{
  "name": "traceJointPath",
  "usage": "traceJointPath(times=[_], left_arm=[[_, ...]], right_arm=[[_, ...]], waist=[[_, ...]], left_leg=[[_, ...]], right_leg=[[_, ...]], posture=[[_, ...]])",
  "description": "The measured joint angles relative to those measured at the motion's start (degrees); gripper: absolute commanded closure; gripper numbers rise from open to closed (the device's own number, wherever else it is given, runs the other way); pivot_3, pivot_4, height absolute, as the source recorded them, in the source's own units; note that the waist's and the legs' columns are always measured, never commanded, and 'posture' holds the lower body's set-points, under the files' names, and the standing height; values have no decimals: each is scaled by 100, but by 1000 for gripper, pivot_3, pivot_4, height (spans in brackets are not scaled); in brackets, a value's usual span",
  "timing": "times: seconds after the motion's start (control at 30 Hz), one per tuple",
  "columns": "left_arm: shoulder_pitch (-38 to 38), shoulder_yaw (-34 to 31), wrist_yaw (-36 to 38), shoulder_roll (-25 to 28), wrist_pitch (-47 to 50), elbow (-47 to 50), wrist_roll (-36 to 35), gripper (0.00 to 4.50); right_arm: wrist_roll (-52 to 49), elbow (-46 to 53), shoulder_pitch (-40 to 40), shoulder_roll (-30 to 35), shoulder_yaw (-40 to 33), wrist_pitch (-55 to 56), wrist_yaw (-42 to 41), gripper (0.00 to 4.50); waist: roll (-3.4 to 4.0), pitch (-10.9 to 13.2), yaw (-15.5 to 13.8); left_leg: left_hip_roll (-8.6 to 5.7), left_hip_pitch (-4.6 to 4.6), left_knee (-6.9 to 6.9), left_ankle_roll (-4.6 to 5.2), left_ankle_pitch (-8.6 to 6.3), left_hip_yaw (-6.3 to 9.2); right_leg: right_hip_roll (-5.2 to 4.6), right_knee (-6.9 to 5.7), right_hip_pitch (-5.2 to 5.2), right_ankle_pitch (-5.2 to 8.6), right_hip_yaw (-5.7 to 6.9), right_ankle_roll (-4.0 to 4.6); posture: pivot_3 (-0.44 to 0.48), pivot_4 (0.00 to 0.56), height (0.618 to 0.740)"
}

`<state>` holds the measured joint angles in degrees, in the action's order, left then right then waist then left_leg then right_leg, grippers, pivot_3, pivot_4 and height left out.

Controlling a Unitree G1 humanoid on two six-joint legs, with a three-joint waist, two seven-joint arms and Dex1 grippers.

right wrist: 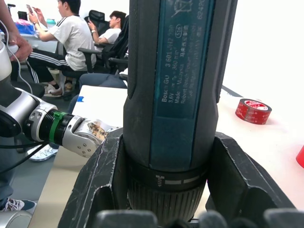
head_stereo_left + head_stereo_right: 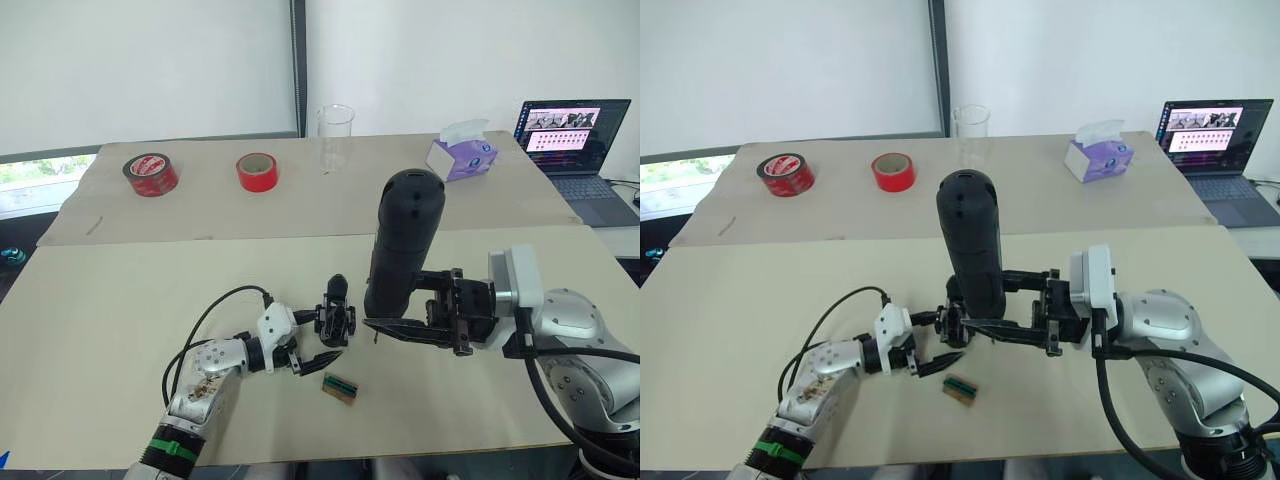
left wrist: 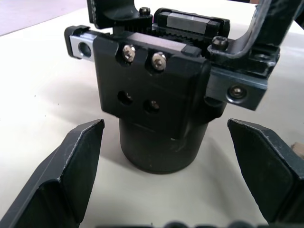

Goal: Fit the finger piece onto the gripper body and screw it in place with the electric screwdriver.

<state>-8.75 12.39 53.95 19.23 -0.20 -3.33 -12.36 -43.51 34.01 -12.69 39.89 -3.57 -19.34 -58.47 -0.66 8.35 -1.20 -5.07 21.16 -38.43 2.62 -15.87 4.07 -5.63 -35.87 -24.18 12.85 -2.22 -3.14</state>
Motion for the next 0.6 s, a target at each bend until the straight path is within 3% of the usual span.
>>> traceJointPath(times=[0.6], left_arm=[[-258, 25, 84, -77, -158, -336, 81, 126]], right_arm=[[54, -2, 24, 0, 0, 0, 0, 2584]], waist=[[0, 0, -20]], left_leg=[[0, 2, -16, 4, -3, 0]], right_leg=[[1, -3, 2, -1, 1, -1]], posture=[[0, 150, 740]])
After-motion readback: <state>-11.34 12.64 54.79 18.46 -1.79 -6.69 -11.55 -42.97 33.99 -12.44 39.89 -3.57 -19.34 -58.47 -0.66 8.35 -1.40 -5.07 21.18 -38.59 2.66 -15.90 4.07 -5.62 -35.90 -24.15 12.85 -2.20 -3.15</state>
